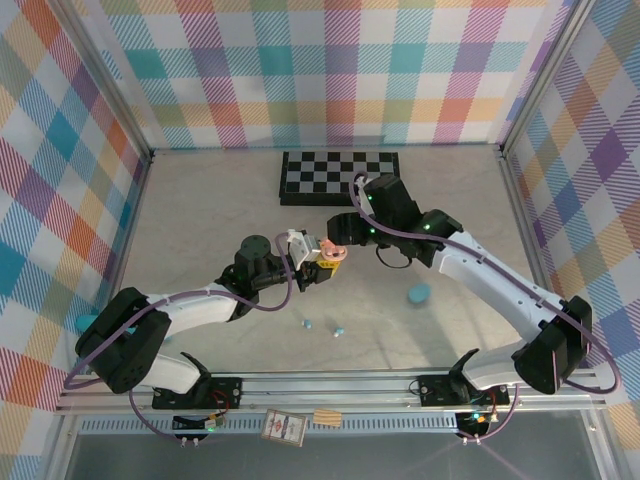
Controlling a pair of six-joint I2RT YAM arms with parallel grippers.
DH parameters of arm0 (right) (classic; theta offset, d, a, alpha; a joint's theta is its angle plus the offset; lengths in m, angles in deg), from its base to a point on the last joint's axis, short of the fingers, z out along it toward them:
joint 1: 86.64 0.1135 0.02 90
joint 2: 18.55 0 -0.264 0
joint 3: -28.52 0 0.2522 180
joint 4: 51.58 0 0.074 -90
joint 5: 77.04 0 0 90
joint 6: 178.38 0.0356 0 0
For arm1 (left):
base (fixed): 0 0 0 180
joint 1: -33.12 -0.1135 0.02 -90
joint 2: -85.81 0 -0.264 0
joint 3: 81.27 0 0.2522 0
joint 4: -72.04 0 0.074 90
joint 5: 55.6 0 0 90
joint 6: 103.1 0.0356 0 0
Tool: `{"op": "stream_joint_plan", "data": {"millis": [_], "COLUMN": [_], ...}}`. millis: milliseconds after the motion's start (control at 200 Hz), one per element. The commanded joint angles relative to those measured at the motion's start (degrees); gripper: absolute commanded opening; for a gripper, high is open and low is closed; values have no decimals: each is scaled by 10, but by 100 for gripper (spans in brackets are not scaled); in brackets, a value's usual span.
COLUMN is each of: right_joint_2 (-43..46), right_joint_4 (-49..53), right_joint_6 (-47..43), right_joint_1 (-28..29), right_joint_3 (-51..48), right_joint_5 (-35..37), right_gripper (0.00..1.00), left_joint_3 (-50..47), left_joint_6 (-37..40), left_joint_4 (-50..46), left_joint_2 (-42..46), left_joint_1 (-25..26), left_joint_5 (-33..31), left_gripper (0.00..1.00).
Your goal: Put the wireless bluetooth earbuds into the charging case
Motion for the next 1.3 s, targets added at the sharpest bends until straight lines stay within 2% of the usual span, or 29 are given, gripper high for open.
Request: {"op": "stream_joint_plan", "data": {"millis": [0, 270, 525, 725, 905, 1080, 1200, 1300], "right_joint_2": [-4, 56, 133, 124, 105, 83, 72, 70], "right_joint_4": [18, 1, -210, -364, -411, -495, -519, -520], "right_joint_6": [5, 29, 218, 344, 397, 456, 474, 473], "right_joint_1": [-3, -12, -114, -126, -121, -119, -117, -117], "right_joint_3": [7, -32, -170, -228, -241, -260, -267, -271], "right_joint_5": [-16, -52, -306, -432, -454, -468, -465, -456], "right_gripper": [73, 74, 77, 77, 75, 71, 62, 50], "left_joint_3": [1, 3, 6, 14, 26, 34, 34, 30], "left_joint_6": [7, -1, -38, -57, -83, -88, -87, -86], "left_joint_4": [21, 30, 80, 106, 146, 147, 143, 142], "left_joint_2": [22, 22, 21, 27, 16, 11, 10, 11], "left_joint_1": [3, 1, 0, 0, 0, 1, 1, 1], "left_joint_5": [6, 2, 13, 17, 25, 33, 35, 34], "left_gripper": [29, 29, 29, 29, 29, 29, 29, 29]}}
